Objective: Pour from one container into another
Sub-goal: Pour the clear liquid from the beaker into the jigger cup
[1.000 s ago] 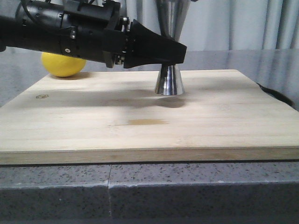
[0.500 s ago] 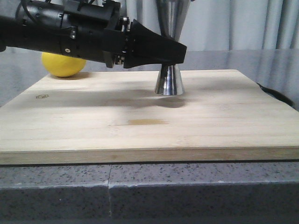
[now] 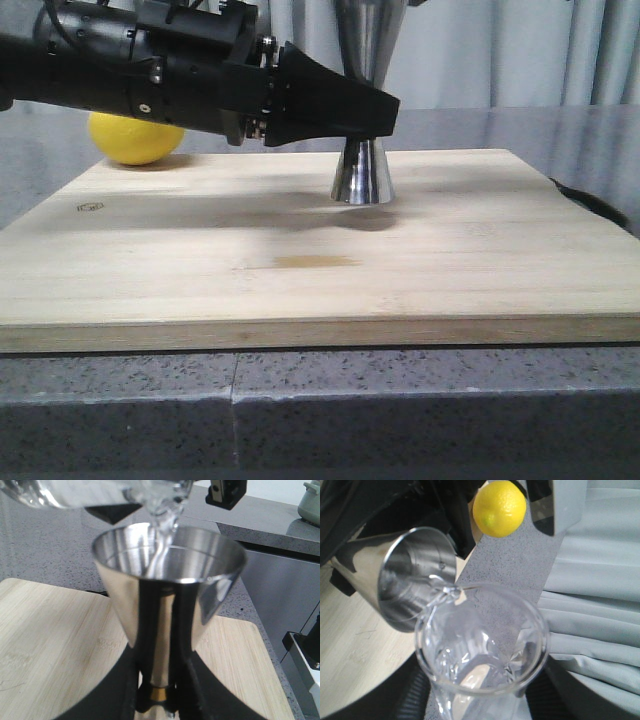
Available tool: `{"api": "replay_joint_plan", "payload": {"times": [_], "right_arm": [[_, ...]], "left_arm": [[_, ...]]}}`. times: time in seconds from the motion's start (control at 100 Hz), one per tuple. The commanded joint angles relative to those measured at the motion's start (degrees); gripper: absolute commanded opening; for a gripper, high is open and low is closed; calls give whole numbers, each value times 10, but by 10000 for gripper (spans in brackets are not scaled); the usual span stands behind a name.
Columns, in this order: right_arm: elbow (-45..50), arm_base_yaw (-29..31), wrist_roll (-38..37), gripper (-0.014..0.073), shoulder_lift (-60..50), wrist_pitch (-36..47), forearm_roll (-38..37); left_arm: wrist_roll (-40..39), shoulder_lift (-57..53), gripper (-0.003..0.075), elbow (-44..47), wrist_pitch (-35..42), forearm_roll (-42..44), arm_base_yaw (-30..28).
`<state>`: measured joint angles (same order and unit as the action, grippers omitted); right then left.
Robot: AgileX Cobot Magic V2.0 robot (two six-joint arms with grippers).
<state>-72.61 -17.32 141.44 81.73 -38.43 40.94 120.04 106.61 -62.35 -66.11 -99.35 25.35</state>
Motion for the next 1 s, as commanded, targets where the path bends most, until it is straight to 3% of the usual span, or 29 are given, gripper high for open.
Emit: {"api": "replay_joint_plan", "payload": {"times": [0.0, 0.99], "right_arm": [[-20, 0, 8, 204, -24, 29, 16], [-20, -6, 16, 204, -24, 49, -8]], "left_arm": [[-4, -32, -19, -16, -74, -37, 6], [-4, -32, -19, -16, -74, -37, 6]]}}
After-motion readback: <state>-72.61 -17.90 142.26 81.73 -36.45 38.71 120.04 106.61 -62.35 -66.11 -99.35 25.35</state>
